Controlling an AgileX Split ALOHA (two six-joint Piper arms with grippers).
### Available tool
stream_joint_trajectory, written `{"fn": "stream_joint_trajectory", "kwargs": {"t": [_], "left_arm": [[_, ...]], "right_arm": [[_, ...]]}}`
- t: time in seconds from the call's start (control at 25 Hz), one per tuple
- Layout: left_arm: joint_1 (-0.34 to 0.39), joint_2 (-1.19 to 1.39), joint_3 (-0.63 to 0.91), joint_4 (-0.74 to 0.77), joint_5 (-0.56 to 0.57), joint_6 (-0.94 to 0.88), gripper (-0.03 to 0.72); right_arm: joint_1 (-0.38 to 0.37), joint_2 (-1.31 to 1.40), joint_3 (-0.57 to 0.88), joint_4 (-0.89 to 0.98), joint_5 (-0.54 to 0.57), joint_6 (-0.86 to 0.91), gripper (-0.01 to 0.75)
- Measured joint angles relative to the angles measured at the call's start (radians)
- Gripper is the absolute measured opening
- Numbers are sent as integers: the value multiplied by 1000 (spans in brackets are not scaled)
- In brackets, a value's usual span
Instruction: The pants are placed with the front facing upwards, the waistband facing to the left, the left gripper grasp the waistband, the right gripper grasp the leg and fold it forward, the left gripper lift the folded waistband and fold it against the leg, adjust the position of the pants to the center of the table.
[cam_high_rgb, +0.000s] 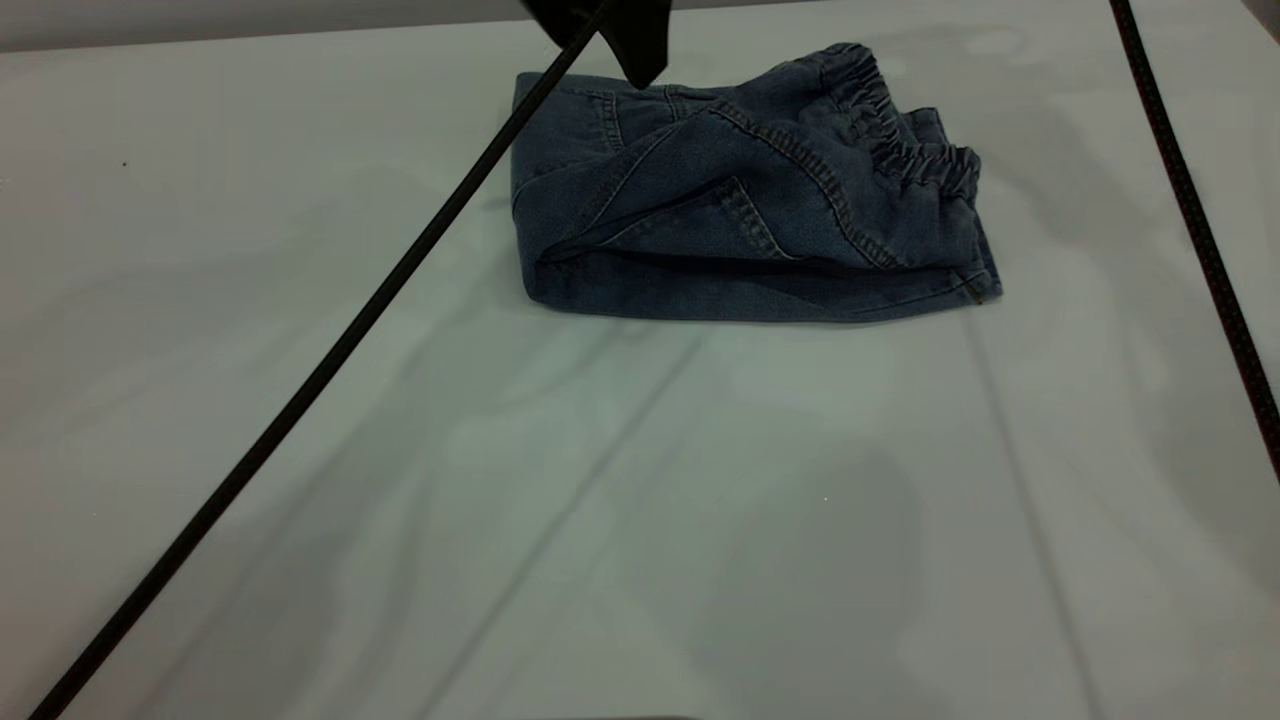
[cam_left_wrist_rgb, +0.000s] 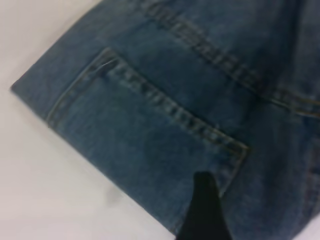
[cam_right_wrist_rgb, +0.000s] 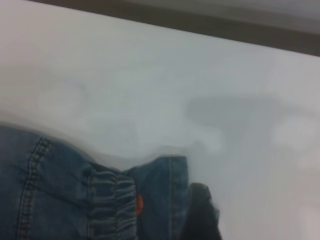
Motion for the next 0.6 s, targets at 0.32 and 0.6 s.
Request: {"fn": "stream_joint_trajectory", "kwargs": {"t": [0.32,0.6], "left_arm": [[-17,144,0,-25,-189,-31,498],[-24,216,-3,-37,-221,-34,497]], "right_arm": [[0,0,-1,27,0,0,465],[0,0,-1,30,1,0,465]]}}
